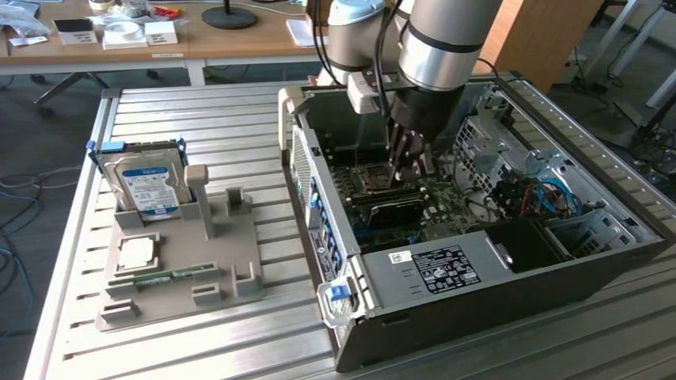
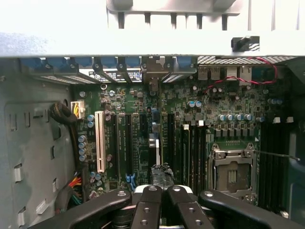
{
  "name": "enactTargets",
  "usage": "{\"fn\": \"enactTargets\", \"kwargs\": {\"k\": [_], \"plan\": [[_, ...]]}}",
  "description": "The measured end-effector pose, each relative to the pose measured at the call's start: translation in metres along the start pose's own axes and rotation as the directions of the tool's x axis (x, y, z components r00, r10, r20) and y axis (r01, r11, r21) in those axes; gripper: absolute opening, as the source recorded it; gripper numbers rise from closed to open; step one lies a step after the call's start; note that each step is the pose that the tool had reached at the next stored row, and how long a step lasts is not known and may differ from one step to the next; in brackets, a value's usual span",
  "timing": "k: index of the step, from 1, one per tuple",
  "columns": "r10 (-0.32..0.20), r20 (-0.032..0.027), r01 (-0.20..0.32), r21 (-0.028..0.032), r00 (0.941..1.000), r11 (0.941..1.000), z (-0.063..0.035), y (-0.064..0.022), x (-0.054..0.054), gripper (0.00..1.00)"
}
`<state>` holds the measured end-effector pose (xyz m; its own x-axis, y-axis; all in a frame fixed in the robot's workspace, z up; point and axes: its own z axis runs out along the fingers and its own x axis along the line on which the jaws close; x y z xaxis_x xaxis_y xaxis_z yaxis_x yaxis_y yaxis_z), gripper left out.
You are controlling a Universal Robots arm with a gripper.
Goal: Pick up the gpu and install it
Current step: 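Press down on the gpu until it lock into place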
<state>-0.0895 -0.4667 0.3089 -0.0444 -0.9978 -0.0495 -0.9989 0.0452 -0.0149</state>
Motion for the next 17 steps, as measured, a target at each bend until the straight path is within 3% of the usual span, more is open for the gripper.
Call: {"fn": "enactTargets", "kwargs": {"k": [4,12,17], "plan": [[0.000,-0.0001,0.000,-0.0002,1.0000,1.0000,0.0071,0.0001,0.000,0.11],[0.000,-0.0020,0.000,-0.0001,1.0000,1.0000,0.0097,0.0003,-0.004,0.11],[0.000,-0.0022,0.000,-0.0006,1.0000,1.0000,0.0185,0.0005,-0.004,0.11]]}}
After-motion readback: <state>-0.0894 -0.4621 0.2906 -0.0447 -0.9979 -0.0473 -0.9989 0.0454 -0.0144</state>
